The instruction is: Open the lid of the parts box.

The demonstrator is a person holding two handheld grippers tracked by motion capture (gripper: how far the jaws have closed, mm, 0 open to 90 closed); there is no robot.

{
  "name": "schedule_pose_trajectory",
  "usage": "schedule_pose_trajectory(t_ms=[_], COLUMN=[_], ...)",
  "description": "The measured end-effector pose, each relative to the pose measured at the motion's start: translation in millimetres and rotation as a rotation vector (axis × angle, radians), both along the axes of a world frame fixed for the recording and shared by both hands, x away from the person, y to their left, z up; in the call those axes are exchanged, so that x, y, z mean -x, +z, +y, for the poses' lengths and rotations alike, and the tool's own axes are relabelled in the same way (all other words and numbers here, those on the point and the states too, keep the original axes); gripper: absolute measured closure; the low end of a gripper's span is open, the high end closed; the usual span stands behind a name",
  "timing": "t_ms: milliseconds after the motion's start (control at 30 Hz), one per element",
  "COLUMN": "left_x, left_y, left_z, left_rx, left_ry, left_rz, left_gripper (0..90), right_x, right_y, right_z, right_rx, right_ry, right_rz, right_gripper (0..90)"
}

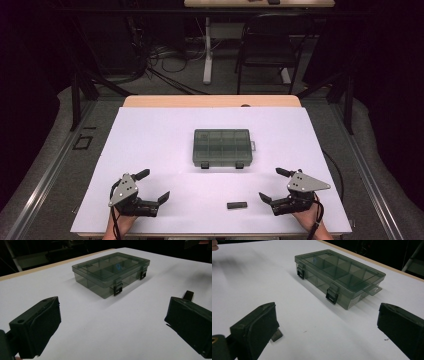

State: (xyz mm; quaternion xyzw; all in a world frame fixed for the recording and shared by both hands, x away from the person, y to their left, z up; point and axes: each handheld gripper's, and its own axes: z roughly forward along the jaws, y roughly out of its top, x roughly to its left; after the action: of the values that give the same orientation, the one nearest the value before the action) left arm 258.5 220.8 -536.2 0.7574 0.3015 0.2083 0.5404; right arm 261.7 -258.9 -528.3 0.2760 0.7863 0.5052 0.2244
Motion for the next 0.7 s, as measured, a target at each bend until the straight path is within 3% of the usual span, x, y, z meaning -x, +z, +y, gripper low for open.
schedule_pose_trajectory(t_ms=[700], left_x=[-2.2], left_y=[-1.2], left_z=[-0.3], left_rx=[-0.019], left_ry=[0.006], left_rz=[0.025], left_gripper=[0.0], right_x=[-5.8], right_y=[-1.8], right_z=[2.9], right_rx=[0.005], right_ry=[0.019], right_rz=[0.007], right_gripper=[2.2])
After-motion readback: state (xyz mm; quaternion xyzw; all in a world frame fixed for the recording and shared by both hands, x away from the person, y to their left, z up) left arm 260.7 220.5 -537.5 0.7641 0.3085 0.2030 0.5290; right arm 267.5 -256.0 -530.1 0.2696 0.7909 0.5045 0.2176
